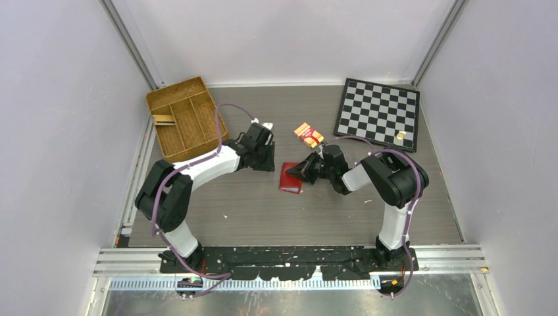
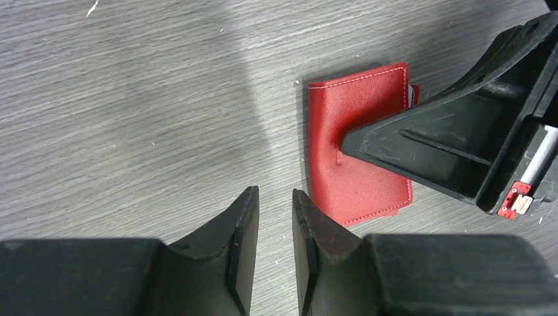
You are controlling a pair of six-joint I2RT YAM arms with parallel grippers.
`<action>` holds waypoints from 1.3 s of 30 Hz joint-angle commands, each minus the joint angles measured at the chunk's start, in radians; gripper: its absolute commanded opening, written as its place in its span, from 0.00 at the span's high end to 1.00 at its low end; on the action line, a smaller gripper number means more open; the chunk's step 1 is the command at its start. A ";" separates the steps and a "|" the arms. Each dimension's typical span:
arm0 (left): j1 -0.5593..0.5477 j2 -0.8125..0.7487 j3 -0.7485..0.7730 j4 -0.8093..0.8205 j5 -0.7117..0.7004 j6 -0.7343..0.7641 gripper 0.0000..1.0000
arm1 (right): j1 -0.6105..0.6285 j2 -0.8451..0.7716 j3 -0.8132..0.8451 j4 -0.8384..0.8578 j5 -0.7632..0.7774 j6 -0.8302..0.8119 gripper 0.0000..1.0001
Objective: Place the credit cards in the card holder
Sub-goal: Close the card holder at the center of the board, then reset both arms
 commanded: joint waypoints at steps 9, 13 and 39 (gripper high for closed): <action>-0.011 -0.107 -0.029 0.042 0.016 0.000 0.56 | 0.010 -0.311 0.178 -0.914 0.232 -0.402 0.90; 0.005 -0.168 -0.035 0.009 0.015 0.022 0.31 | -0.006 -0.395 0.295 -1.052 0.227 -0.493 0.70; 0.397 -0.780 -0.117 -0.123 -0.147 0.234 0.10 | -0.508 -0.963 0.306 -1.232 0.440 -0.822 0.20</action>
